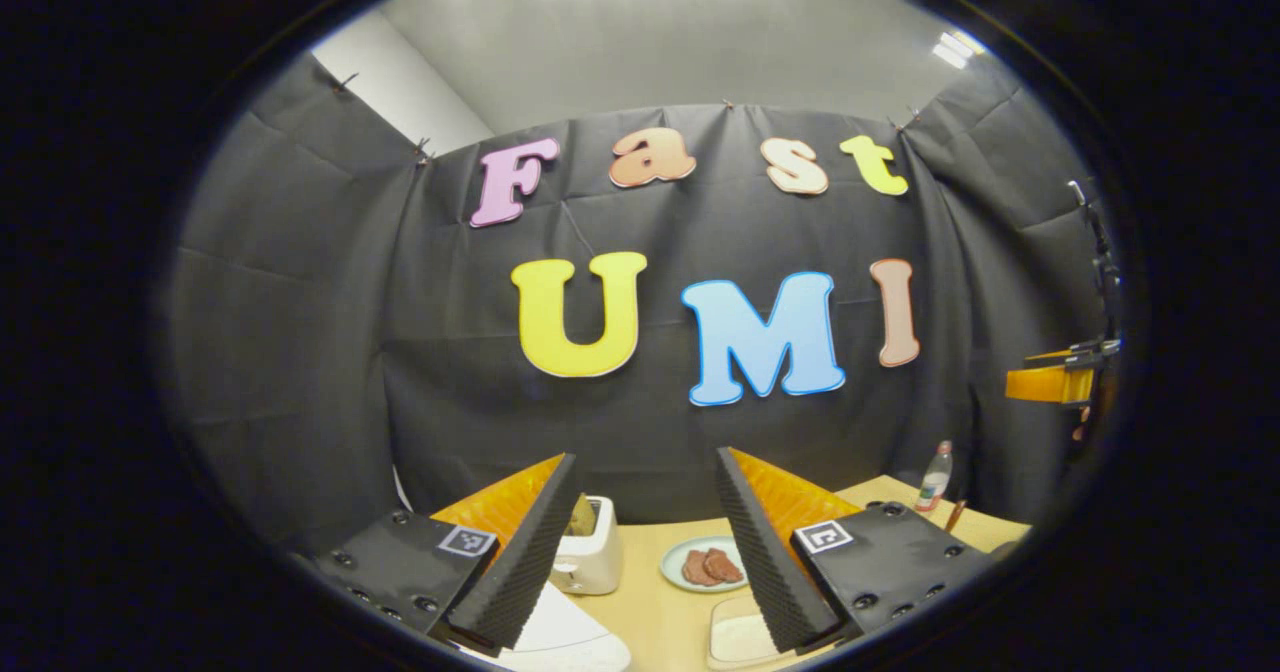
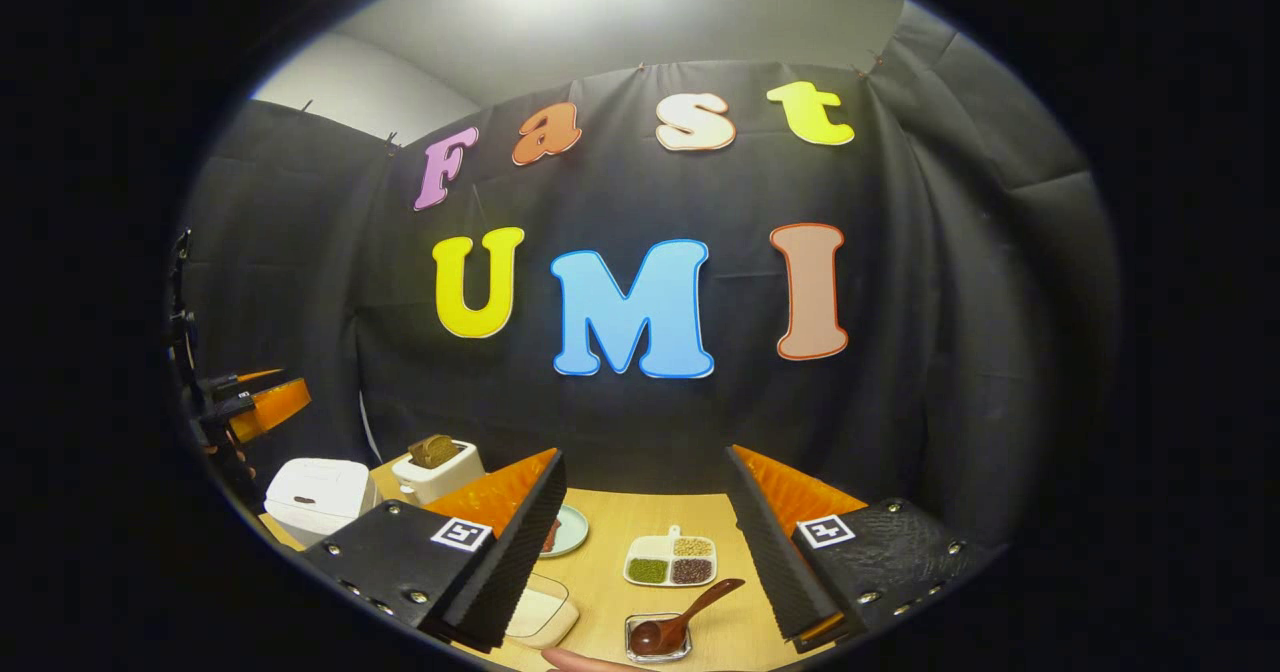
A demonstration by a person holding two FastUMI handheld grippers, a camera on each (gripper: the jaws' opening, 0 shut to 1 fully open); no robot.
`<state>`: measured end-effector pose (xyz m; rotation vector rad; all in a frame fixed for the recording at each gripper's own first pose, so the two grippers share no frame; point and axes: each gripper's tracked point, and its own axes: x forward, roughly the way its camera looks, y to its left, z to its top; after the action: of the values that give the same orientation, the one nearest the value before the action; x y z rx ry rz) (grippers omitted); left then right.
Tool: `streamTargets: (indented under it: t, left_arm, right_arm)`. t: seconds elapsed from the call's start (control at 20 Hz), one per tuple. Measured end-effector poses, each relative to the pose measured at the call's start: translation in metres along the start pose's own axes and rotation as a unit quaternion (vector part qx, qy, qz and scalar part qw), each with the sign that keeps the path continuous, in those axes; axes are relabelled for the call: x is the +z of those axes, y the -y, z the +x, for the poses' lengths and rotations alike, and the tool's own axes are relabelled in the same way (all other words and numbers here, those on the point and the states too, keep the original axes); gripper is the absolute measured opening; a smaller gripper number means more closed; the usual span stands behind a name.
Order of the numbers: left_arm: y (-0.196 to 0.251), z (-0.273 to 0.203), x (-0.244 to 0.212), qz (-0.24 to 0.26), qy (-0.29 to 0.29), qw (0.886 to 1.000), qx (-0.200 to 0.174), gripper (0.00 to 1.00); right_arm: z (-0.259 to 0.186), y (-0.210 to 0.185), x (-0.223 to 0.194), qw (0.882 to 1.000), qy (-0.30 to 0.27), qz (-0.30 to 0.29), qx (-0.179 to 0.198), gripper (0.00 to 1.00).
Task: Close the left gripper, press the button to open the rice cooker; take a wooden spoon from the chopstick holder with the right hand, scoop a spoonful of rice and pour it into the rice cooker, then put the wooden spoon back into the chopstick holder.
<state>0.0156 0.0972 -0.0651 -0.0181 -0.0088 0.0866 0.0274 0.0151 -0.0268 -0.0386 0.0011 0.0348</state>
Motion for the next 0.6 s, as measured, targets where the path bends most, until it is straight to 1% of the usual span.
streamTargets:
  t: [0.1, 0.15, 0.2, 0.3, 0.35, 0.4, 0.45, 0.6]
  left_arm:
    - [-0.002, 0.0, -0.008, 0.007, -0.005, 1.0, -0.006, 0.84]
    - [-0.001, 0.002, -0.013, 0.005, -0.007, 1.0, -0.012, 0.82]
    - [0.0, 0.001, -0.013, 0.004, -0.009, 1.0, -0.021, 0.77]
    - [-0.004, 0.005, -0.023, 0.003, -0.015, 1.0, -0.027, 0.48]
    - [-0.009, 0.002, -0.028, 0.001, -0.021, 0.999, -0.025, 0.15]
    - [-0.007, -0.002, -0.038, -0.002, -0.024, 0.999, -0.038, 0.17]
    - [-0.012, -0.008, -0.045, -0.008, -0.031, 0.999, -0.044, 0.07]
    - [-0.039, -0.016, -0.079, -0.01, -0.047, 0.999, -0.02, 0.07]
  right_arm:
    - [0.002, 0.007, 0.002, 1.0, 0.005, 0.0, -0.012, 0.95]
    - [0.004, 0.008, 0.003, 1.0, 0.005, 0.006, -0.013, 0.95]
    - [0.005, 0.007, 0.001, 1.0, 0.003, 0.01, -0.012, 0.95]
    - [0.007, 0.007, -0.002, 1.0, -0.001, 0.012, -0.011, 0.95]
    - [0.007, 0.007, -0.003, 1.0, -0.003, 0.011, -0.01, 0.95]
    - [0.008, 0.005, -0.005, 1.0, -0.004, 0.008, -0.008, 0.95]
    - [0.009, 0.005, -0.007, 1.0, -0.007, 0.006, -0.007, 0.95]
    - [0.01, 0.007, -0.012, 1.0, -0.01, 0.006, -0.005, 0.96]
